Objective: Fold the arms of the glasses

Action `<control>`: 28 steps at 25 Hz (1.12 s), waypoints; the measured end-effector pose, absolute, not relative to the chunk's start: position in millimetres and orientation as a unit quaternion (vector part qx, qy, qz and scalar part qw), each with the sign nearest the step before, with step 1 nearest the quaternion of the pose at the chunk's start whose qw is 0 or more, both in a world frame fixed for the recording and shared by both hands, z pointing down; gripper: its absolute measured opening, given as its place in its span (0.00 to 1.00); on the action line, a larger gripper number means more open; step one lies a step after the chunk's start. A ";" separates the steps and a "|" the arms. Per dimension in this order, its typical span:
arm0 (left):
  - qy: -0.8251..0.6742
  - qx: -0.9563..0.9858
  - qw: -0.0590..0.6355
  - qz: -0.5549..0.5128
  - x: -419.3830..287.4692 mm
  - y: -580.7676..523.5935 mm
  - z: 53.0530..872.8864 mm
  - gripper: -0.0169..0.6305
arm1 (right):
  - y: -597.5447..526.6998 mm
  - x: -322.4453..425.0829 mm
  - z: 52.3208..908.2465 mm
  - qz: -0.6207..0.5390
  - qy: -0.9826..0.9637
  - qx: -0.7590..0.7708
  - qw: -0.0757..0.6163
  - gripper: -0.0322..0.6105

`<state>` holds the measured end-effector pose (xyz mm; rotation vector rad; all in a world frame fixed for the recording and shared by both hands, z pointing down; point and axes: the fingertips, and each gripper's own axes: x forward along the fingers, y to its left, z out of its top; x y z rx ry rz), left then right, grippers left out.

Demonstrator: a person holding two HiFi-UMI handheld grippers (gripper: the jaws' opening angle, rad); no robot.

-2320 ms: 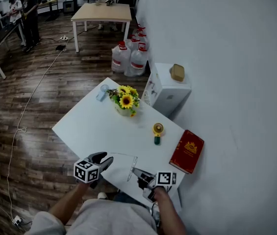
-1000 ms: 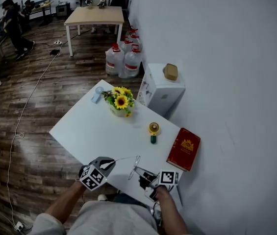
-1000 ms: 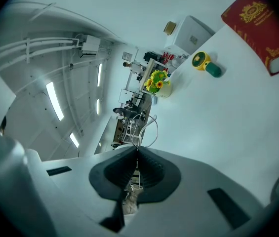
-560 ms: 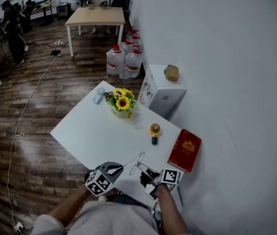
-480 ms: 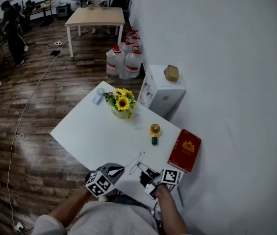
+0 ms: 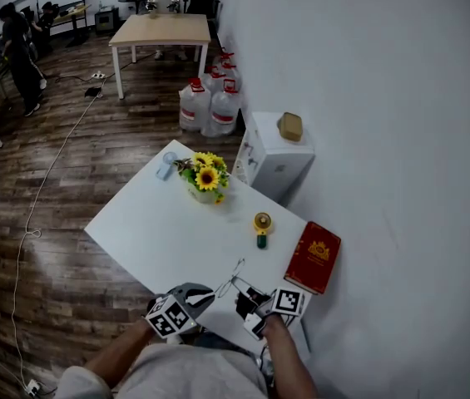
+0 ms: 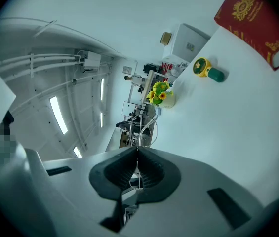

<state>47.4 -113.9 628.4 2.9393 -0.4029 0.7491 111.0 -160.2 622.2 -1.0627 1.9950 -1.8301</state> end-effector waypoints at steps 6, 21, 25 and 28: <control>-0.185 0.952 0.079 0.231 26.1 -134.7 627.4 0.05 | -167.5 110.3 612.4 -0.583 0.715 -0.367 0.120 0.07; -0.359 0.910 0.098 0.182 -27.3 -224.8 587.3 0.05 | -182.3 133.3 603.7 -0.424 0.777 -0.459 0.071 0.07; -0.366 0.911 0.095 0.166 -26.2 -231.7 574.7 0.05 | -182.4 131.8 602.8 -0.397 0.789 -0.465 0.060 0.07; -0.368 0.911 0.093 0.161 -25.6 -233.6 571.9 0.05 | -183.3 134.5 602.6 -0.383 0.789 -0.477 0.064 0.07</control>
